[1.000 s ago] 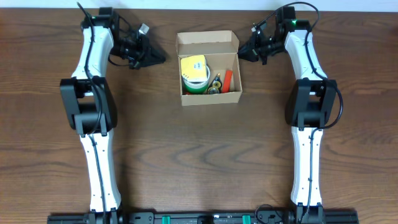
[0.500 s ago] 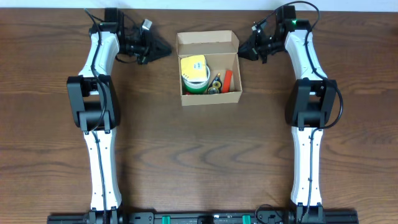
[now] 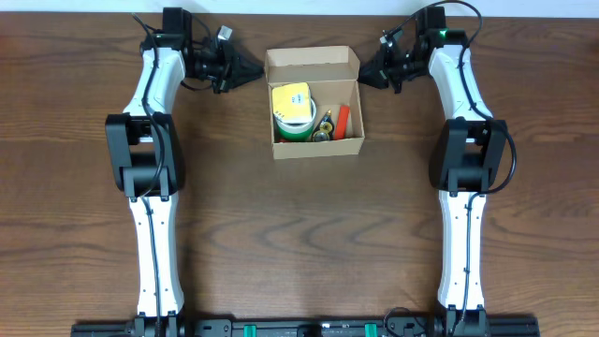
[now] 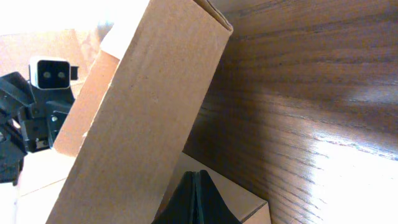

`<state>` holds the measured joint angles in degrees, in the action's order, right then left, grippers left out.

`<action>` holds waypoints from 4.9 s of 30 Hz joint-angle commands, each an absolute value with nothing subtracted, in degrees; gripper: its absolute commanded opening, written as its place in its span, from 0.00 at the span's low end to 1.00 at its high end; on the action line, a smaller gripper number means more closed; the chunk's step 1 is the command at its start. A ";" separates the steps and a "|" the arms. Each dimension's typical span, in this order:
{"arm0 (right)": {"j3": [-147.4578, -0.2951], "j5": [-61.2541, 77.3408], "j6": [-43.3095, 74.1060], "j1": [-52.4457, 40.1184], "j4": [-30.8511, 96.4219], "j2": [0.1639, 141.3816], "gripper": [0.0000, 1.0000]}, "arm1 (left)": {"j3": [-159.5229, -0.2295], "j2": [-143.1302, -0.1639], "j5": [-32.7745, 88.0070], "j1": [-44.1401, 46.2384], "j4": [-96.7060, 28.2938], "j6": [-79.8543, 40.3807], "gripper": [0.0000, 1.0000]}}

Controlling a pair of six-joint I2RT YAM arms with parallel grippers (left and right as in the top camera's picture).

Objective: Pack container
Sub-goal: 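Grip the lid flap with both grippers and fold it forward over the box, then release the lid and raise both grippers away from the box, then move both grippers above the closed lid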

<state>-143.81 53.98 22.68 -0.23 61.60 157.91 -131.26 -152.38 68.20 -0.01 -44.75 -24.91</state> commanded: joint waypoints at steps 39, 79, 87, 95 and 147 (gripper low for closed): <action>-144.24 51.81 25.19 -1.63 53.78 158.56 0.01 | -131.59 -156.27 70.57 4.51 -32.64 -32.77 0.06; -144.40 48.03 13.78 -2.63 61.14 143.26 0.01 | -139.13 -155.70 85.60 3.03 6.07 -56.01 0.06; -144.40 44.56 13.17 -4.38 63.96 140.75 0.01 | -141.56 -155.70 88.29 1.87 6.07 -57.93 0.06; -144.40 38.79 11.81 -6.68 67.61 137.16 0.01 | -141.56 -155.68 89.56 1.04 8.71 -60.51 0.06; -144.40 19.51 9.34 -17.69 80.20 122.50 0.01 | -179.78 -154.71 90.15 -4.27 25.10 -107.42 0.05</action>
